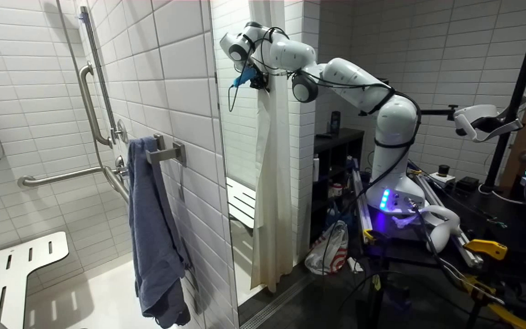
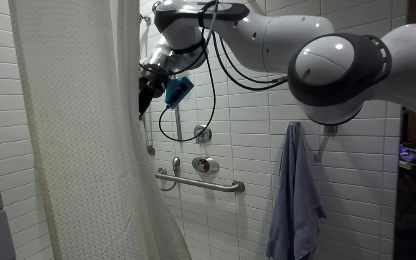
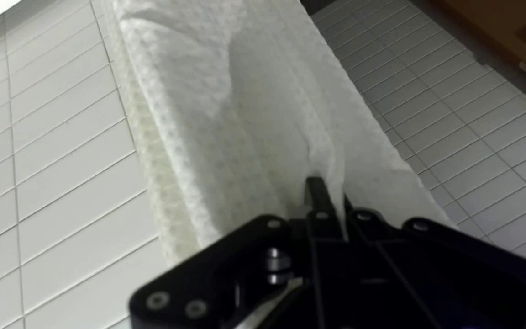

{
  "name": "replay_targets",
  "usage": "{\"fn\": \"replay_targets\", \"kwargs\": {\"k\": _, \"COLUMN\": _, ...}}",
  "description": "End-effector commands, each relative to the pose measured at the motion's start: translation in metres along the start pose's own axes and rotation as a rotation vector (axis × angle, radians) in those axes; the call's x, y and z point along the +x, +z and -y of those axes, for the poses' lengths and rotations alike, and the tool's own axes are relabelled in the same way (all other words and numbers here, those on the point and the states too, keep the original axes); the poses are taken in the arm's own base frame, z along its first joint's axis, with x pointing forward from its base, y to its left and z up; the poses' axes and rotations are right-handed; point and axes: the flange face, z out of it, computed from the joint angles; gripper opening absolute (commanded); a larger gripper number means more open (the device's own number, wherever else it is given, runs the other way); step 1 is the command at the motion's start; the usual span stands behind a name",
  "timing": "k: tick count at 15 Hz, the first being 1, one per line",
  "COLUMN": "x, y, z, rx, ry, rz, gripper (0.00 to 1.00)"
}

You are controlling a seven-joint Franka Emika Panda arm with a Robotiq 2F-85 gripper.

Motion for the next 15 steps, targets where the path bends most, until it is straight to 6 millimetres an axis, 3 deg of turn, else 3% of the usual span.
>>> {"fn": "replay_targets", "kwargs": {"k": 1, "x": -0.008, "y": 0.045, "z": -0.02, "rx": 0.018, "ry": 0.036, "rz": 0.129, "gripper": 0.0}}
{"fn": "replay_targets", "kwargs": {"k": 7, "x": -0.003, "y": 0.055, "z": -0.013, "rx": 0.077, "ry": 0.036, "rz": 0.136, "gripper": 0.0}}
{"fn": "replay_targets", "kwargs": {"k": 8, "x": 0.011, "y": 0.013, "z": 0.011, "rx": 0.032, "ry": 0.0, "rz": 0.044, "gripper": 0.02}}
{"fn": "replay_targets", "kwargs": {"k": 15, "x": 0.011, "y": 0.015, "z": 0.012, "rx": 0.04, "ry": 0.0, "rz": 0.049, "gripper": 0.02}}
